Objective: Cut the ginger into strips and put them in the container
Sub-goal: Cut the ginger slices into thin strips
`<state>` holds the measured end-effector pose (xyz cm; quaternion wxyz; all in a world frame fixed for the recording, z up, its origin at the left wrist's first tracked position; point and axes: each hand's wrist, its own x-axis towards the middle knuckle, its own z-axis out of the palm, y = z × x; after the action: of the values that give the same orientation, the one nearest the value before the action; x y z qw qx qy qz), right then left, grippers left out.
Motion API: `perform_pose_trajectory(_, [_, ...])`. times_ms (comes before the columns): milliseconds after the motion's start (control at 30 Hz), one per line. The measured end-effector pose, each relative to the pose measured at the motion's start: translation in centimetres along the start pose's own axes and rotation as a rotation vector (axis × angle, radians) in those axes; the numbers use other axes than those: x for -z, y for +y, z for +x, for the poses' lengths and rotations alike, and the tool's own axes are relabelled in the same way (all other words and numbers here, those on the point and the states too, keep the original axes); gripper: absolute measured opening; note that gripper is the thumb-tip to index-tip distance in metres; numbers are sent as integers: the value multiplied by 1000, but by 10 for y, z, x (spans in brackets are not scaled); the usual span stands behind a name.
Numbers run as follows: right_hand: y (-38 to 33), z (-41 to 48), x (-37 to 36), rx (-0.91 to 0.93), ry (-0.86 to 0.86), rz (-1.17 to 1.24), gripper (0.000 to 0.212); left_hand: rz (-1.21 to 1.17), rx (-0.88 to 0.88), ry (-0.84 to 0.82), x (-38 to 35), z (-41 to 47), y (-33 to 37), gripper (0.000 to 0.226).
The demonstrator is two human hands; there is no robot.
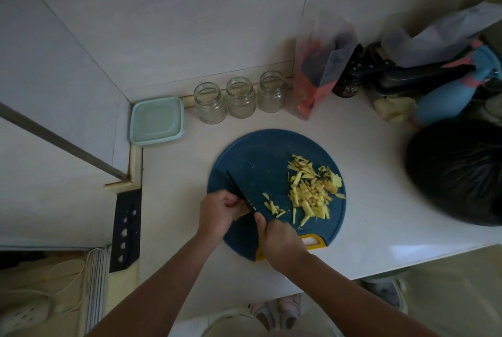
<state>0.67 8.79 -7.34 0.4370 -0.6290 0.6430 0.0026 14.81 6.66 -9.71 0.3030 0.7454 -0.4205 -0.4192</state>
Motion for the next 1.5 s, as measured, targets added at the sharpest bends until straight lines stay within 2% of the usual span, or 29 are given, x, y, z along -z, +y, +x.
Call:
perform_pose_trajectory(200, [-18, 17, 1, -21, 48, -71, 61, 66, -1, -5, 3, -3, 4, 14])
perform_pose_trajectory(400, [6, 4, 15, -55, 15, 186, 50, 44, 15, 11, 1, -5, 2, 16])
perform_pose_trajectory(500, [15, -8, 20, -44, 22, 231, 53, 42, 18, 9, 1, -5, 2, 18])
perform_pose_trajectory(600, [14, -13, 19, -2, 33, 194, 56, 21, 31, 17, 3, -5, 3, 19])
perform_pose_trajectory(800, [11, -23, 20, 68, -9, 144, 49, 14, 55, 22, 5, -5, 3, 21])
perform_pose_trajectory(1167, [14, -24, 14, 46, -12, 139, 49, 32, 59, 13, 6, -2, 2, 24])
perform_pose_trajectory(1267, [12, -22, 12, -41, -14, 191, 40, 43, 53, -5, 7, -2, 2, 24])
perform_pose_trajectory(1333, [14, -20, 8, -34, -53, 146, 44, 44, 44, -4, 7, -1, 2, 25])
perform_pose_trajectory(1433, [14, -19, 5, 42, -57, 53, 66, 34, 22, 7, 5, -1, 0, 24])
perform_pose_trajectory(1500, [11, -17, 5, 58, -39, 21, 61, 37, 12, 3, 5, -1, -1, 24])
